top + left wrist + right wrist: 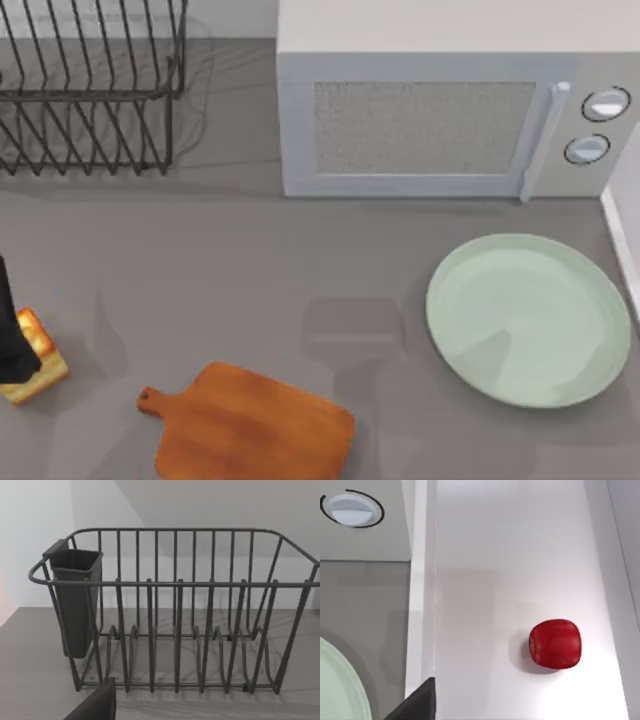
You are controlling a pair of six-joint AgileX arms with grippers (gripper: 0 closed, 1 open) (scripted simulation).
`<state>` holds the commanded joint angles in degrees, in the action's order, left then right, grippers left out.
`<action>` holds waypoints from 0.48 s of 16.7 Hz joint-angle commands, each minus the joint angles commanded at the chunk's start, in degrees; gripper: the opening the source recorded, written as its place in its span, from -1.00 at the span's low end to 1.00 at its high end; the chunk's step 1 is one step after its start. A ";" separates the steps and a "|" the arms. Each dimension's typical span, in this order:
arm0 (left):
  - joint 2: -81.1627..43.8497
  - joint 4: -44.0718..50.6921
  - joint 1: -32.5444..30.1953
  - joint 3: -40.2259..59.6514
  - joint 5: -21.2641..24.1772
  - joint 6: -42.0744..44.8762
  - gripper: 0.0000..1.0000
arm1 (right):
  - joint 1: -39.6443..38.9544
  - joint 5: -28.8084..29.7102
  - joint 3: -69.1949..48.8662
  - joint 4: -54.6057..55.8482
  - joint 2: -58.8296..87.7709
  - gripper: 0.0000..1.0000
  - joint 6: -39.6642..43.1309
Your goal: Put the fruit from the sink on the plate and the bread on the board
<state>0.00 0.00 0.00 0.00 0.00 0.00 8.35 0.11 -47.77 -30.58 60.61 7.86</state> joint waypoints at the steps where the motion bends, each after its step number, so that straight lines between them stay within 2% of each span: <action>1: 0.00 0.00 0.00 0.00 0.00 0.00 1.00 | 0.80 0.01 -4.52 -2.92 5.76 1.00 0.75; 8: 0.00 0.00 0.00 0.00 0.00 0.00 1.00 | 5.99 0.05 -34.15 -21.78 43.13 1.00 5.61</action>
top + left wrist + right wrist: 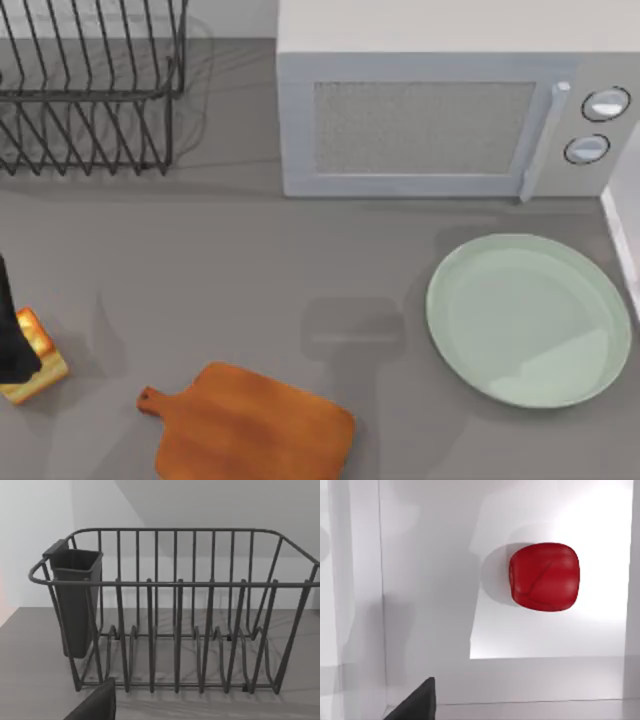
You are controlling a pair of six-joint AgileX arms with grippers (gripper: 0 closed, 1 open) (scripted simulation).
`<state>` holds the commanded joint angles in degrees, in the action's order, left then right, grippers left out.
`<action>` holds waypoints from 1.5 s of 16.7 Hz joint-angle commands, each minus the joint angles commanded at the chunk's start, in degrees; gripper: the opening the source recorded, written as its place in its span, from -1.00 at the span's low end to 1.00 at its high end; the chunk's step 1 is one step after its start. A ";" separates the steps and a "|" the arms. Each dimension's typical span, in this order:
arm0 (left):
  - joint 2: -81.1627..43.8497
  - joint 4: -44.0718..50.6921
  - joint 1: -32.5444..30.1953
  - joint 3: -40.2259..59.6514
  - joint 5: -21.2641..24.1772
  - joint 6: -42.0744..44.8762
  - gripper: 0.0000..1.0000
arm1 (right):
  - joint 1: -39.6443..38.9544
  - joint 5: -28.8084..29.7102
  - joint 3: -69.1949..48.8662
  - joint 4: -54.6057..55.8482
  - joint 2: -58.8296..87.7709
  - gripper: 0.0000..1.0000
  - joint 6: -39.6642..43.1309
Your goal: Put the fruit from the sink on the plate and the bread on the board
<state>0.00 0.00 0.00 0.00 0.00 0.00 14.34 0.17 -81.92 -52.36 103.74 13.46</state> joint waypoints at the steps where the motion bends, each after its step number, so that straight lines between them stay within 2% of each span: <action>1: 0.00 0.00 0.00 0.00 0.00 0.00 1.00 | 0.61 0.00 -3.55 -2.21 4.40 1.00 0.57; 7: 0.00 0.00 0.00 0.00 0.00 0.00 1.00 | 3.03 0.01 -17.67 -10.94 21.62 1.00 2.79; 14: 0.00 0.00 0.00 0.00 0.00 0.00 1.00 | 2.90 0.02 -18.59 -11.38 22.99 1.00 2.92; 17: 0.00 0.00 0.00 0.00 0.00 0.00 1.00 | 2.93 0.05 -16.69 -7.40 25.48 1.00 2.88; 25: 0.00 0.00 0.00 0.00 0.00 0.00 1.00 | 3.12 0.17 -8.18 13.82 37.39 1.00 2.73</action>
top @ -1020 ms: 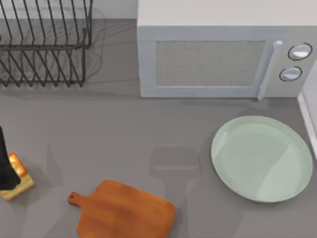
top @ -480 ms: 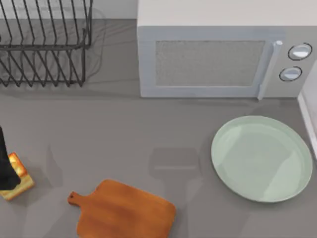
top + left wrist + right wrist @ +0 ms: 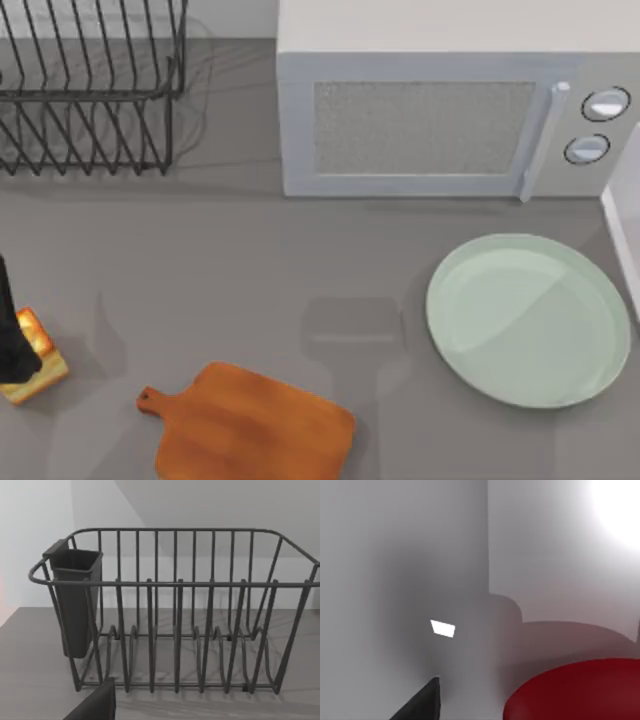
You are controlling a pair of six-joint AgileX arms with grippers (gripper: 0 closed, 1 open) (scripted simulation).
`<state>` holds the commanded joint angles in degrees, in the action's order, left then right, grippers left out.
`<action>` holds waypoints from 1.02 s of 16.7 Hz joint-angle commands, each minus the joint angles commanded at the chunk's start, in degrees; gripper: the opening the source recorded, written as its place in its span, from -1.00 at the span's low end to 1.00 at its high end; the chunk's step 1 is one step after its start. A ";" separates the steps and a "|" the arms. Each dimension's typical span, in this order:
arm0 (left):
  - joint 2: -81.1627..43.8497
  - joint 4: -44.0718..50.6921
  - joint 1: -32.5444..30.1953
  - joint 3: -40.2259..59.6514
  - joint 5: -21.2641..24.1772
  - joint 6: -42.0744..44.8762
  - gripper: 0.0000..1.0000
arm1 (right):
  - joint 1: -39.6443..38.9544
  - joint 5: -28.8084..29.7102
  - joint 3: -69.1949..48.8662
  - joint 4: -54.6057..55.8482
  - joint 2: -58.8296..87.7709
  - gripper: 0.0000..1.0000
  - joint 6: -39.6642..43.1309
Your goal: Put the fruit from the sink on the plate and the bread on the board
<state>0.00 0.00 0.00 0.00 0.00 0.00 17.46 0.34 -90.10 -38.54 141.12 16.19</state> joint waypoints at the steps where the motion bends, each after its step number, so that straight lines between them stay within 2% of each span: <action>1: 0.00 0.00 0.00 0.00 0.00 0.00 1.00 | 0.02 0.01 0.47 0.87 0.72 1.00 -0.01; 5: 0.00 0.00 0.00 0.00 0.00 0.00 1.00 | 0.02 0.01 0.62 1.14 0.95 1.00 -0.01; 17: 0.00 0.00 0.00 0.00 0.00 0.00 1.00 | 0.02 0.01 0.62 1.14 0.95 -0.81 -0.01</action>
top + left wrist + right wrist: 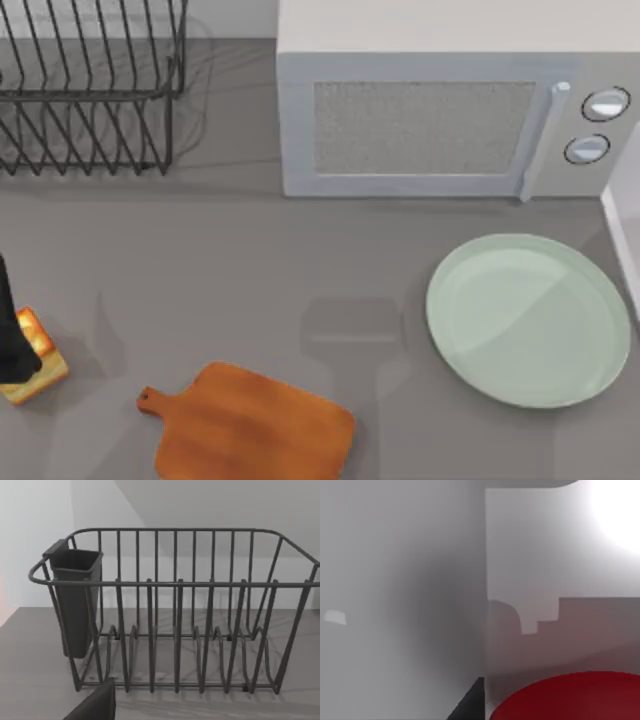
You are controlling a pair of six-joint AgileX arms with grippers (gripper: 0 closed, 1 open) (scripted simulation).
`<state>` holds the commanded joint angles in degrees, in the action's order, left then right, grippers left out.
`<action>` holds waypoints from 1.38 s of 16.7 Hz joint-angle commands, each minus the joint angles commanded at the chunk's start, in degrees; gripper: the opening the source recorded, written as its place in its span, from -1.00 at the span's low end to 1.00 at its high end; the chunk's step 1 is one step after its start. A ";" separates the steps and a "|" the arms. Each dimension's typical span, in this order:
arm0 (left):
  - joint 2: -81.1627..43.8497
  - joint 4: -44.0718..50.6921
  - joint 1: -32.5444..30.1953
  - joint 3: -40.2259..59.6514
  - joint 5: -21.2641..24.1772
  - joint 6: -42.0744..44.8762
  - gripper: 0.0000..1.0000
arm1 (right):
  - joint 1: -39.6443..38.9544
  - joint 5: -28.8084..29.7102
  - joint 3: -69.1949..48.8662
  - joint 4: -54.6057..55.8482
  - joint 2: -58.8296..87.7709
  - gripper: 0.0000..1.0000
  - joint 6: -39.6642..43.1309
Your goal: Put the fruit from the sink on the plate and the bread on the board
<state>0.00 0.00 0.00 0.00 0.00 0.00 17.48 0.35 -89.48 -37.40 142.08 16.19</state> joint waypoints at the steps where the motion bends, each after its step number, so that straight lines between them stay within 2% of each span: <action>1: 0.00 0.00 0.00 0.00 0.00 0.00 1.00 | 0.00 0.00 0.00 0.00 0.00 -0.96 0.00; 9: 0.00 0.00 0.00 0.00 0.00 0.00 1.00 | 0.00 0.00 0.00 0.00 0.00 -1.00 0.00; 13: 0.00 0.00 0.00 0.00 0.00 0.00 1.00 | -0.10 -0.89 -2.11 -4.10 -5.07 -1.00 -0.42; 19: 0.00 0.00 0.00 0.00 0.00 0.00 1.00 | -0.07 -0.97 -7.61 -17.57 -12.39 -1.00 -0.31; 23: 0.00 0.00 0.00 0.00 0.00 0.00 1.00 | -0.09 -0.98 -8.34 -19.07 -13.65 -1.00 -0.31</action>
<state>0.00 0.00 0.00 0.00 0.00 0.00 17.39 -0.63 -97.82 -56.47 128.43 15.88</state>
